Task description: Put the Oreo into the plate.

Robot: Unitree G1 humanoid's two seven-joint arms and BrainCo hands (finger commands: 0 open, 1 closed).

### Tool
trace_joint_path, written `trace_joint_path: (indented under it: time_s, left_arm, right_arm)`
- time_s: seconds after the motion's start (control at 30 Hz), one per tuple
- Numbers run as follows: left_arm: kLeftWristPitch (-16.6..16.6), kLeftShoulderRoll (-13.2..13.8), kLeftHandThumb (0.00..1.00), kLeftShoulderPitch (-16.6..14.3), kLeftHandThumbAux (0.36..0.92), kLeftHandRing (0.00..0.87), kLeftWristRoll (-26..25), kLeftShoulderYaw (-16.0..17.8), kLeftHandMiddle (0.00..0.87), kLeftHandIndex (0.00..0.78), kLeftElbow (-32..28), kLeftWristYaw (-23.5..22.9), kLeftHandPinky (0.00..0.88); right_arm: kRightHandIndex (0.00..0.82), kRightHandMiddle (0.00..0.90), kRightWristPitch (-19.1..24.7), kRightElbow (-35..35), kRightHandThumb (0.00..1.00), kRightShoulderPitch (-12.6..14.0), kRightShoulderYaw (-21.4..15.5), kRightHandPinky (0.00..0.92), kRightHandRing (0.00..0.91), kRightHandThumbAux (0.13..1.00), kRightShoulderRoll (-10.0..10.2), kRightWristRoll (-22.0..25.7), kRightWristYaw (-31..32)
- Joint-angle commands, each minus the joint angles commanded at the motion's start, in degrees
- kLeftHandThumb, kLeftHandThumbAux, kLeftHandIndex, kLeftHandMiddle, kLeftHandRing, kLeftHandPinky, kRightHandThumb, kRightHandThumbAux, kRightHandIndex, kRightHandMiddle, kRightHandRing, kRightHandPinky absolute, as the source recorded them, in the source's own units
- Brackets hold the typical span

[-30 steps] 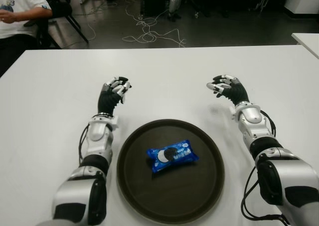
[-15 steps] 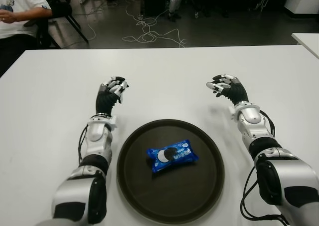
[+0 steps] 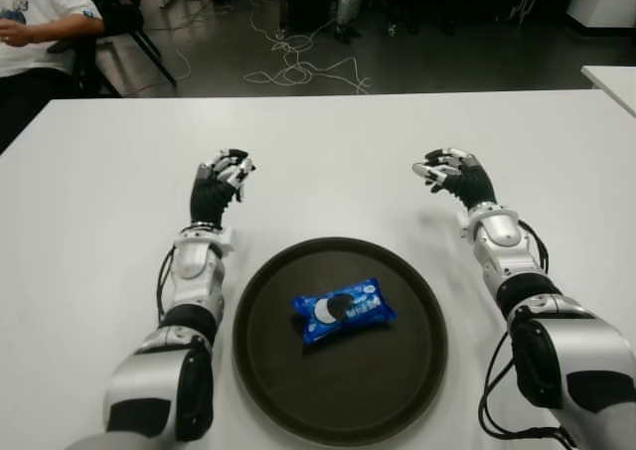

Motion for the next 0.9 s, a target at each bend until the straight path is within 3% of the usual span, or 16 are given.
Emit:
trace_joint_path:
  time_s: [0.53,0.9]
  left_arm:
    - [0.5,0.17,0.86,-0.05,0.656,0.772,0.52,-0.51,0.529,0.429,-0.03,0.65,0.783]
    - [-0.23,0.15,0.861,0.15,0.654,0.775,0.28,-0.39,0.529,0.434,-0.04,-0.04,0.781]
  right_arm:
    - [0.382,0.512,0.41,0.11,0.084,-0.08,0.03,0.592,0.553,0.722,-0.04,-0.26,-0.1]
    - [0.43,0.52,0.14,-0.04,0.077,0.05,0.47,0.591,0.56,0.744,0.06,-0.79,-1.0]
